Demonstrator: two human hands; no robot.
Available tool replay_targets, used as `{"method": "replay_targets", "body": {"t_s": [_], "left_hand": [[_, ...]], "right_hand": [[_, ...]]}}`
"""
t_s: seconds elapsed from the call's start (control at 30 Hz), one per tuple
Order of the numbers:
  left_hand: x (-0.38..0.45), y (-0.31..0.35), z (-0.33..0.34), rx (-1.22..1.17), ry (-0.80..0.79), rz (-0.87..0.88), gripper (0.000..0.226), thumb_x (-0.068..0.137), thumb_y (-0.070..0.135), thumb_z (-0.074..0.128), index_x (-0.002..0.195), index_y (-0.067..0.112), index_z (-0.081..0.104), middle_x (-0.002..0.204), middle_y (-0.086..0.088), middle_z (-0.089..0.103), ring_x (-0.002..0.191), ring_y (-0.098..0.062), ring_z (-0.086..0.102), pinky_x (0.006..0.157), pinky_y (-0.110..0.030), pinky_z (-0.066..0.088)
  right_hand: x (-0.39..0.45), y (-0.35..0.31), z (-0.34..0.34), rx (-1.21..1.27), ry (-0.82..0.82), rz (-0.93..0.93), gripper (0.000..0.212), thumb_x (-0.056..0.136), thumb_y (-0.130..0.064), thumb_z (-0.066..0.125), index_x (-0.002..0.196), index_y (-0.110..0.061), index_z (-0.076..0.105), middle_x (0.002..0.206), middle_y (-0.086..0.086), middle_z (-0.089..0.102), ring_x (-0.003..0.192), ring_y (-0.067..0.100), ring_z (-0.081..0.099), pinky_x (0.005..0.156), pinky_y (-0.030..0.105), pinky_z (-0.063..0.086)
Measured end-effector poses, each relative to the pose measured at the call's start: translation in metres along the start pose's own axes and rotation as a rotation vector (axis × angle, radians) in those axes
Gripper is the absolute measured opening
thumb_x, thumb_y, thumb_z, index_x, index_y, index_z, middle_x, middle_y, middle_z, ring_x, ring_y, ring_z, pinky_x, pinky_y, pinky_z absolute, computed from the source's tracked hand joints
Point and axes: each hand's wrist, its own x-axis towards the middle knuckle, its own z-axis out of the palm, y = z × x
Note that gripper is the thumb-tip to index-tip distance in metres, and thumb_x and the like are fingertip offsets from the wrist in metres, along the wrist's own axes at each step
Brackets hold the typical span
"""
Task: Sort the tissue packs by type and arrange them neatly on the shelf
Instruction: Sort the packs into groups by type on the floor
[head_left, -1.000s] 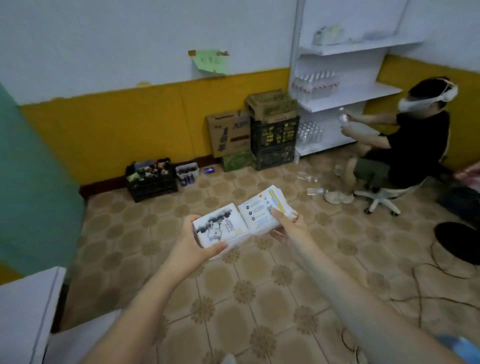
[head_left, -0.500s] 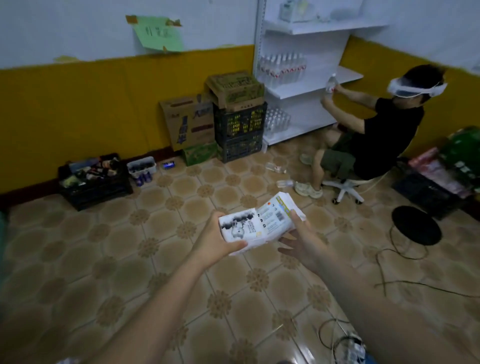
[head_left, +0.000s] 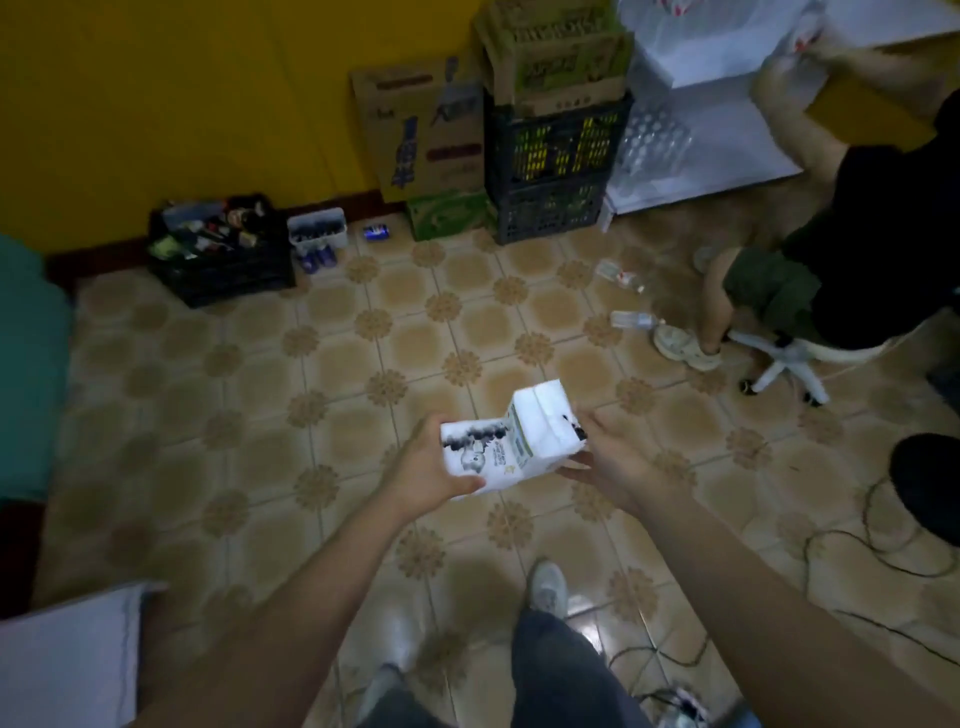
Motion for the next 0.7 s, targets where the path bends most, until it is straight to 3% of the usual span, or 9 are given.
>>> {"method": "replay_targets", "body": {"t_s": [0.07,0.13,0.23,0.4,0.5,0.6,0.7], "left_hand": [[0.024,0.002,0.022,-0.042,0.017,-0.046,0.079,0.061,0.027,0.092,0.123,0.027,0.043,0.112,0.007,0.061,0.096,-0.008,0.064,0.077,-0.028,0.055],[0.048,0.000,0.043,-0.050,0.006,-0.074,0.073,0.062,0.025,0.092,0.117,0.025,0.044,0.106,0.009,0.061,0.094,-0.009,0.065,0.076,-0.029,0.055],[0.088,-0.019,0.078,-0.050,-0.027,-0.121,0.074,0.064,0.025,0.092,0.118,0.025,0.043,0.102,0.010,0.059,0.089,-0.008,0.065,0.074,-0.029,0.054],[0.172,-0.115,0.160,-0.037,-0.039,-0.208,0.082,0.065,0.033,0.092,0.127,0.019,0.041,0.120,-0.003,0.048,0.098,-0.017,0.059,0.076,-0.028,0.048],[0.222,-0.194,0.226,-0.009,-0.046,-0.250,0.086,0.067,0.034,0.091,0.134,0.016,0.039,0.122,-0.005,0.043,0.099,-0.019,0.054,0.080,-0.029,0.044],[0.272,-0.286,0.303,-0.012,-0.096,-0.247,0.082,0.066,0.035,0.091,0.129,0.018,0.041,0.119,-0.006,0.048,0.097,-0.020,0.057,0.076,-0.028,0.045],[0.317,-0.375,0.370,-0.021,-0.156,-0.187,0.075,0.063,0.038,0.092,0.118,0.022,0.043,0.112,-0.005,0.055,0.094,-0.021,0.061,0.069,-0.030,0.048]], "right_hand": [[0.025,-0.007,-0.020,-0.059,-0.073,0.031,0.056,0.090,-0.050,0.061,0.138,-0.025,0.047,0.114,0.000,0.069,0.094,0.022,0.069,0.076,0.035,0.057],[0.051,-0.010,-0.038,-0.107,-0.166,0.141,0.071,0.074,-0.059,0.072,0.134,-0.028,0.052,0.125,0.004,0.066,0.105,0.027,0.068,0.087,0.039,0.056],[0.095,0.004,-0.062,-0.095,-0.228,0.247,0.067,0.075,-0.056,0.071,0.127,-0.014,0.061,0.124,0.014,0.066,0.110,0.033,0.066,0.093,0.043,0.055],[0.209,0.068,-0.106,-0.062,-0.034,0.226,0.055,0.082,-0.045,0.073,0.127,-0.015,0.059,0.119,0.011,0.069,0.103,0.026,0.069,0.086,0.038,0.057],[0.297,0.137,-0.124,-0.103,0.142,0.182,0.066,0.071,-0.045,0.084,0.122,-0.014,0.055,0.118,0.012,0.068,0.105,0.027,0.069,0.080,0.036,0.059],[0.382,0.219,-0.140,-0.112,0.312,0.117,0.068,0.066,-0.042,0.088,0.117,-0.014,0.053,0.114,0.009,0.067,0.099,0.023,0.071,0.076,0.037,0.061],[0.456,0.298,-0.147,-0.142,0.322,0.082,0.063,0.070,-0.036,0.087,0.120,-0.014,0.054,0.108,0.006,0.069,0.094,0.020,0.072,0.073,0.035,0.062]]}}
